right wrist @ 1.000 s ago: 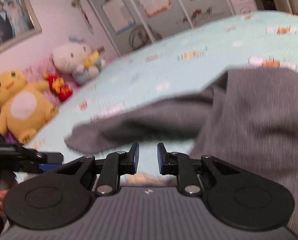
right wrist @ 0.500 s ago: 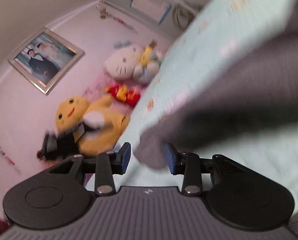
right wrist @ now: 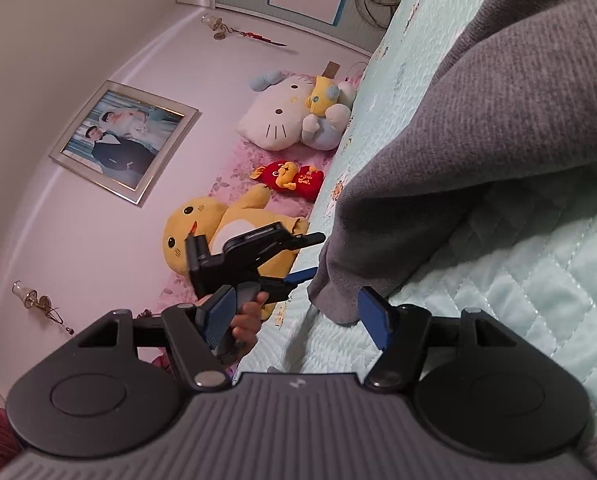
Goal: Fold clothes
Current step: 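Grasp the other grey sleeve cuff with the left tool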
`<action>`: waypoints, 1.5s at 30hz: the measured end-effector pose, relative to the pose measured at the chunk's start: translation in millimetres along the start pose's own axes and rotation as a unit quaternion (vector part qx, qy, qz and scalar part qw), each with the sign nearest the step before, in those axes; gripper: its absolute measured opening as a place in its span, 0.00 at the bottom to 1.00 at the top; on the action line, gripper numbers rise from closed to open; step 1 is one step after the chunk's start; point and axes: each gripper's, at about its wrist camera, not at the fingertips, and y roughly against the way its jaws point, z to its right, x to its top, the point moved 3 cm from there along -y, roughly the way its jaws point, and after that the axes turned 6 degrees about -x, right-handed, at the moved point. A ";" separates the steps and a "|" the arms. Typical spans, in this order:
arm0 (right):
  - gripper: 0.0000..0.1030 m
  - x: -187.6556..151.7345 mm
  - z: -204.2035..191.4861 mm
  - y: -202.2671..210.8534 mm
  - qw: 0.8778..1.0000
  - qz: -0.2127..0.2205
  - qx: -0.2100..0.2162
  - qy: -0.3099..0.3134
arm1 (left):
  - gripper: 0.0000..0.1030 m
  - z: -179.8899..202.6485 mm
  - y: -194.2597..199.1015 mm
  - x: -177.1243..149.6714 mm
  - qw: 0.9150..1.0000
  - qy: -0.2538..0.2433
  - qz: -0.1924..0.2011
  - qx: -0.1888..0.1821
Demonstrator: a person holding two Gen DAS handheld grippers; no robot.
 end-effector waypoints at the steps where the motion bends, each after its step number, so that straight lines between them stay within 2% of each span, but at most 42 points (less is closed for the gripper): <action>1: 0.66 -0.9 0.2 -2.4 1.000 0.000 0.001 0.000 | 0.67 0.5 -3.4 0.7 1.000 -0.006 -0.004 -0.002; 3: 0.66 -2.1 0.5 -5.4 1.000 -0.002 0.002 -0.001 | 0.75 0.7 -11.7 -0.1 0.999 -0.005 -0.026 -0.032; 5: 0.66 -1.8 0.8 -7.0 1.000 -0.002 0.002 -0.001 | 0.74 3.4 -15.1 -1.4 0.998 -0.012 -0.035 -0.056; 7: 0.66 -1.8 1.2 -9.1 1.000 -0.003 0.002 -0.002 | 0.23 11.2 -11.8 -0.4 0.996 -0.026 -0.028 -0.076; 8: 0.66 -2.3 1.6 -9.4 1.000 -0.003 0.002 -0.002 | 0.07 17.7 -10.0 1.8 0.996 -0.031 -0.022 -0.083; 10: 0.66 -4.0 2.6 -8.3 1.000 -0.003 0.002 -0.001 | 0.06 30.8 -6.2 6.3 0.994 -0.039 -0.011 -0.098; 12: 0.66 -5.8 3.7 -7.2 1.000 -0.003 0.002 0.000 | 0.06 57.8 11.3 22.3 0.990 -0.078 0.042 -0.106; 14: 0.66 -7.2 4.4 -6.4 1.000 -0.003 0.002 0.000 | 0.06 89.0 35.8 44.6 0.981 -0.106 0.105 -0.120; 18: 0.66 -7.6 4.1 -6.1 1.000 -0.004 0.001 0.002 | 0.07 149.5 76.5 86.6 0.956 -0.166 0.206 -0.130; 22: 0.66 -7.9 3.2 -6.9 1.000 -0.005 0.000 0.006 | 0.07 171.1 68.9 116.7 0.951 -0.180 0.242 -0.069; 26: 0.66 -9.1 3.3 -7.9 1.000 -0.006 0.001 0.007 | 0.12 157.8 14.2 126.3 0.953 -0.199 0.226 0.008; 27: 0.66 -8.8 2.9 -8.5 1.000 -0.006 0.001 0.007 | 0.16 146.3 -6.6 124.4 0.961 -0.189 0.201 0.026; 28: 0.66 -8.1 1.8 -9.7 1.000 -0.006 0.002 0.006 | 0.17 128.1 -29.3 119.8 0.974 -0.162 0.158 0.027; 29: 0.66 -7.7 1.3 -10.4 1.000 -0.007 0.002 0.006 | 0.17 108.7 -49.4 114.4 0.985 -0.125 0.115 0.020; 30: 0.66 -7.5 1.5 -10.7 1.000 -0.007 0.003 0.005 | 0.17 89.3 -64.4 107.4 0.993 -0.082 0.087 0.011; 31: 0.66 -7.4 1.7 -11.0 1.000 -0.007 0.003 0.005 | 0.18 71.1 -71.7 100.1 0.996 -0.047 0.077 0.007; 32: 0.66 -7.2 1.7 -11.2 1.000 -0.007 0.004 0.004 | 0.23 53.7 -76.1 93.1 0.997 -0.018 0.074 0.004; 34: 0.66 -7.2 1.2 -11.8 1.000 -0.008 0.004 0.004 | 0.33 21.4 -79.3 80.3 0.997 0.037 0.074 -0.001; 35: 0.66 -7.2 0.9 -12.3 1.000 -0.008 0.004 0.004 | 0.43 7.7 -75.4 75.1 0.995 0.058 0.079 -0.002; 36: 0.66 -7.3 0.8 -12.8 1.000 -0.008 0.004 0.004 | 0.46 -4.3 -70.2 72.1 0.993 0.079 0.084 -0.004; 41: 0.66 -7.1 1.1 -13.1 1.000 -0.009 0.004 0.003 | 0.46 -45.6 -38.6 63.0 0.983 0.157 0.088 -0.030; 45: 0.66 -8.0 4.6 -10.9 1.000 -0.009 0.004 0.003 | 0.48 -45.0 -22.0 42.7 0.972 0.197 0.063 -0.107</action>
